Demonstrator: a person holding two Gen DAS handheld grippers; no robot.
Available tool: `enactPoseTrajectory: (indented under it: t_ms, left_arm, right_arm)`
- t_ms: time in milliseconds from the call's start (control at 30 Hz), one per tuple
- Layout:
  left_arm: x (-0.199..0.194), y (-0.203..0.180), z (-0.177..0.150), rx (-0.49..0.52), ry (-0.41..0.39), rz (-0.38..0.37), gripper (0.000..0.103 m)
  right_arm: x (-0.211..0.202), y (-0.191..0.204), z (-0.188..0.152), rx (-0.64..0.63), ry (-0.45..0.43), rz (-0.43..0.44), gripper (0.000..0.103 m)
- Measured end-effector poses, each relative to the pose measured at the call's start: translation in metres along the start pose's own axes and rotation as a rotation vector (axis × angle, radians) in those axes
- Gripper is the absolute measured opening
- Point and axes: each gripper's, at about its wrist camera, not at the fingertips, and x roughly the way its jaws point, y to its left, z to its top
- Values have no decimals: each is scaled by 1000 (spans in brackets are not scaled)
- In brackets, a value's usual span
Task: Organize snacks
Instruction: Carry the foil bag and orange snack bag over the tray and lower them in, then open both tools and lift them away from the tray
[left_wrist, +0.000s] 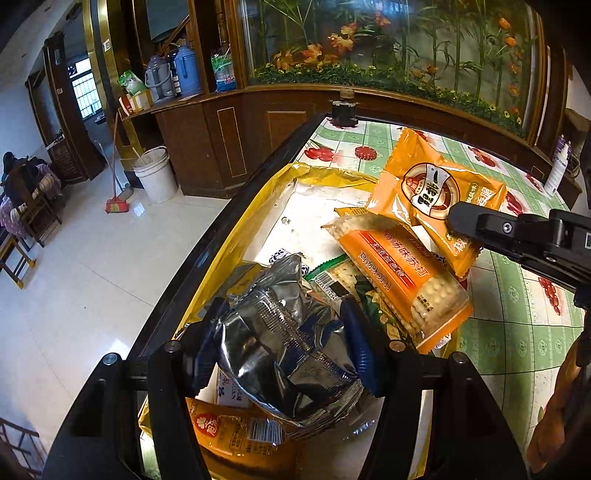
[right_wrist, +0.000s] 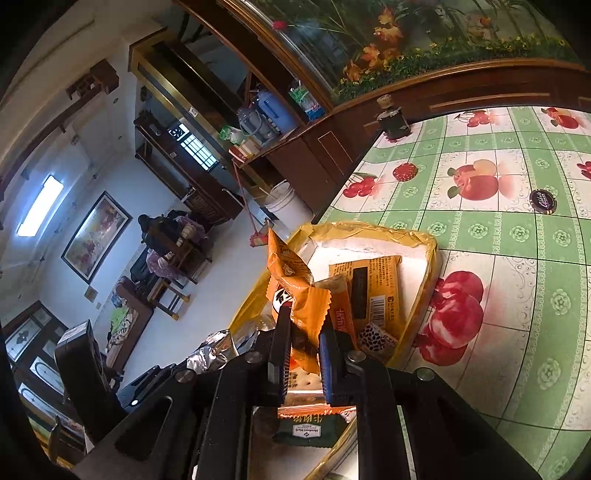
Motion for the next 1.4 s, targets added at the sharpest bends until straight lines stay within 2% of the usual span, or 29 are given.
enactPoseTrajectory:
  t_ms: [933, 1033, 1100, 1167, 1400]
  left_arm:
    - [18, -1, 13, 9, 6, 26, 62]
    - [17, -1, 14, 4, 9, 29, 62]
    - [17, 1, 14, -6, 12, 30, 62]
    - [17, 1, 14, -12, 14, 32, 63]
    - [16, 6, 15, -56, 46, 46, 71]
  right_arm:
    - [26, -8, 6, 15, 22, -47, 17]
    - [27, -11, 7, 22, 17, -71, 22]
    - [23, -13, 7, 22, 7, -88, 43]
    - [17, -14, 7, 21, -12, -105, 52]
    - [-3, -18, 5, 34, -38, -125, 59]
